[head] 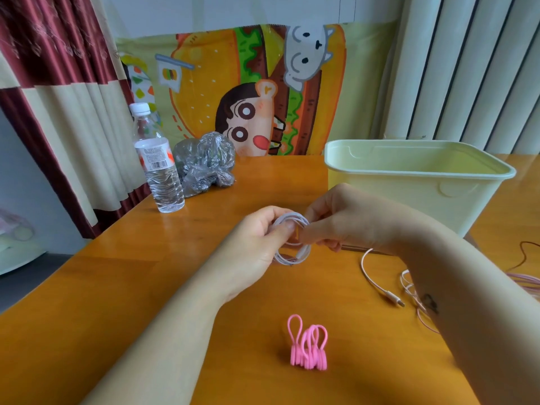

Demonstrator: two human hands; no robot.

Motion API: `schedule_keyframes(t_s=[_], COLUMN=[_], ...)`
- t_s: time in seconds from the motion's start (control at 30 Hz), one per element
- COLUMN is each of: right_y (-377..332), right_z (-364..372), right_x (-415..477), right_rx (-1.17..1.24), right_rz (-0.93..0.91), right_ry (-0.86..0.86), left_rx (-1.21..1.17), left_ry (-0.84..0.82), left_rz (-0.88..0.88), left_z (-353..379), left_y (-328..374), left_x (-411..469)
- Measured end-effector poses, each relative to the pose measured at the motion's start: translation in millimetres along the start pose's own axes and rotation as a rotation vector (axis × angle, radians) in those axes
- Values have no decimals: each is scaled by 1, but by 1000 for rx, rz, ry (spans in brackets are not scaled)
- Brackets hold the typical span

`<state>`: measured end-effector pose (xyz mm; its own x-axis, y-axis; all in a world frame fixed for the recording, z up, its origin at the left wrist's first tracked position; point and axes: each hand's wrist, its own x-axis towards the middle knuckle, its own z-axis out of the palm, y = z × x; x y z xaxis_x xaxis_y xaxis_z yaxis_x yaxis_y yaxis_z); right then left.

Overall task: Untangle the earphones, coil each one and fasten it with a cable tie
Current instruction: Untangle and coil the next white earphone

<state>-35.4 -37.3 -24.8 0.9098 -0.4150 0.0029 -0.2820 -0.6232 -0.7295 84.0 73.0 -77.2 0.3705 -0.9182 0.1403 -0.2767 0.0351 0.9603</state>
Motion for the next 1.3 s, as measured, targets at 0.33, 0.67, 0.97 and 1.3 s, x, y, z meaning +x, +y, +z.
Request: schedule_keyframes(t_s=[0.33, 0.67, 0.97, 1.3], right_y=[18, 23, 21, 24], right_z=[3, 4, 6, -2], right_x=[12, 11, 14, 11], right_rx=[457, 393, 442, 552], right_rz=[67, 77, 30, -52], right_ry=[88, -142, -41, -140], left_rx=[-180, -51, -151, -654], left_ry=[-116, -214, -203, -469], left_rz=[-108, -157, -250, -338], left_z=[8, 5, -5, -9], left_y=[-2, -1, 0, -2], left_x=[1, -3, -3, -2])
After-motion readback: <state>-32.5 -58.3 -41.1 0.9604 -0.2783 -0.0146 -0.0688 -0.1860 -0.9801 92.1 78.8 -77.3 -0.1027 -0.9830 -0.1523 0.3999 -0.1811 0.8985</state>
